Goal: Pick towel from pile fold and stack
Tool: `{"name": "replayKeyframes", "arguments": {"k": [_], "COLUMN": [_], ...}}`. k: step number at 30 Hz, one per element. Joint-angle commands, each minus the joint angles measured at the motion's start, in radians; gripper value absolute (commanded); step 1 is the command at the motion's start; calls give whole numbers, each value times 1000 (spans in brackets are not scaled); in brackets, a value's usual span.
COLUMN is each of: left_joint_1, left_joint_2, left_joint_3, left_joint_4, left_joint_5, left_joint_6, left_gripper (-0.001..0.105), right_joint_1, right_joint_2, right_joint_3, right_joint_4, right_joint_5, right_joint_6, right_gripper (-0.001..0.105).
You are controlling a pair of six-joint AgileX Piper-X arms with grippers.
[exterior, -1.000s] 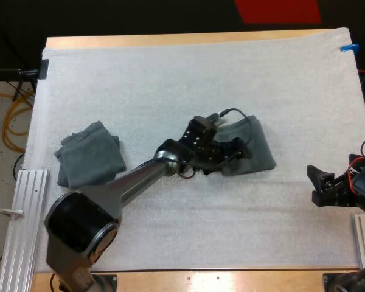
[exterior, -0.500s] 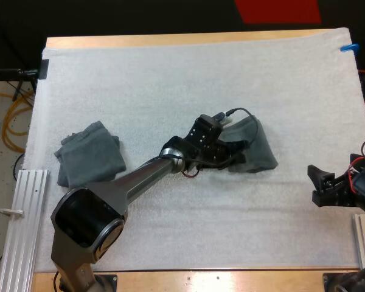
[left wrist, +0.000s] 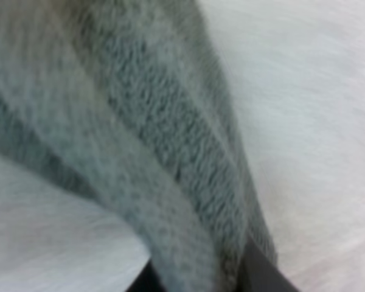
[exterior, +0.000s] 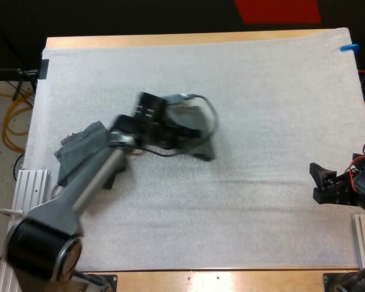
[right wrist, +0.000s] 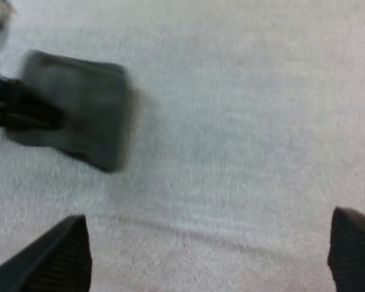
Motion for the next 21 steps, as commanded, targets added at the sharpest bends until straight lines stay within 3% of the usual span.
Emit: {"name": "replayKeyframes", "arguments": {"k": [1, 8, 12, 21], "left_joint_1": [29, 280, 408, 598], "left_joint_2": [-33, -157, -193, -193], "left_joint_3": [-6, -6, -6, 70], "left_joint_4": [53, 266, 350, 384], "left_joint_5": [-9, -37, -48, -39], "left_joint_6": [59, 277, 358, 489], "left_gripper": [0, 0, 0, 0], "right_joint_1": [1, 1, 1, 1], "right_joint_2": [-2, 0, 0, 0], "right_joint_3": [-3, -3, -3, -3], "right_joint_4": [-9, -15, -15, -15], "right_joint_5": [3, 3, 3, -15], "right_joint_6": [5, 9, 11, 11], "right_gripper": [77, 77, 77, 77]}}
